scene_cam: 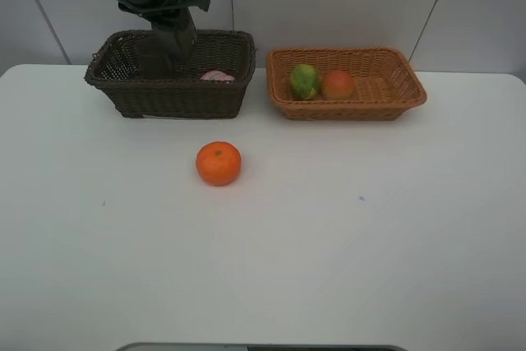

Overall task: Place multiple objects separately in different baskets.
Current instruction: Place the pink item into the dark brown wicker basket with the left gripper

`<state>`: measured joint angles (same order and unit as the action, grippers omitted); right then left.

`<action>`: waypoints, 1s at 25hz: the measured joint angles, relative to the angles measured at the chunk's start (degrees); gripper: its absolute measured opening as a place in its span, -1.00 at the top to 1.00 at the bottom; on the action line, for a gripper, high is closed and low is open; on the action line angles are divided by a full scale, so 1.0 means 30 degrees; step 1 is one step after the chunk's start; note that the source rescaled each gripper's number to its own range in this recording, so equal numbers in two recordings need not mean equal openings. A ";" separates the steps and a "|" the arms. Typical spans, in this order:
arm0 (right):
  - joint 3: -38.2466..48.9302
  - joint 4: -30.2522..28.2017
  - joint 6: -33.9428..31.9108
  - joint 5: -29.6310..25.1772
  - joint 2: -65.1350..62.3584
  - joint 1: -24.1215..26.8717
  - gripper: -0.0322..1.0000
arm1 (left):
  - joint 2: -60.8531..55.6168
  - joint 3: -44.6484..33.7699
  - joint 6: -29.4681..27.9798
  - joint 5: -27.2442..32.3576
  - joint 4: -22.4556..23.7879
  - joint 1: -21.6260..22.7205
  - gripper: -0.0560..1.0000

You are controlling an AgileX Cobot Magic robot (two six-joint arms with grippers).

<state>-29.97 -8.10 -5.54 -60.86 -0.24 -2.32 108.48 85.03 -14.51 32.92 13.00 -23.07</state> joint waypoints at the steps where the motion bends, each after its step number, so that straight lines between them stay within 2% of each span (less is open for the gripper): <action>1: 0.0000 0.0000 0.0000 0.0000 0.0000 0.0000 -0.77 | 0.0317 0.0000 0.0000 -0.0180 0.0223 0.0000 0.00; 13: 0.0000 0.0000 0.0000 0.0000 0.0000 0.0000 -0.77 | 0.2057 0.0000 0.0000 -0.1728 0.0682 0.0320 0.00; 25: 0.0000 0.0000 0.0000 0.0000 0.0000 0.0000 -0.77 | 0.2140 0.0000 0.0018 -0.3431 0.0757 0.0705 0.00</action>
<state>-29.97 -8.10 -5.54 -60.86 -0.24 -2.32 114.90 85.03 -14.46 22.63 15.27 -20.95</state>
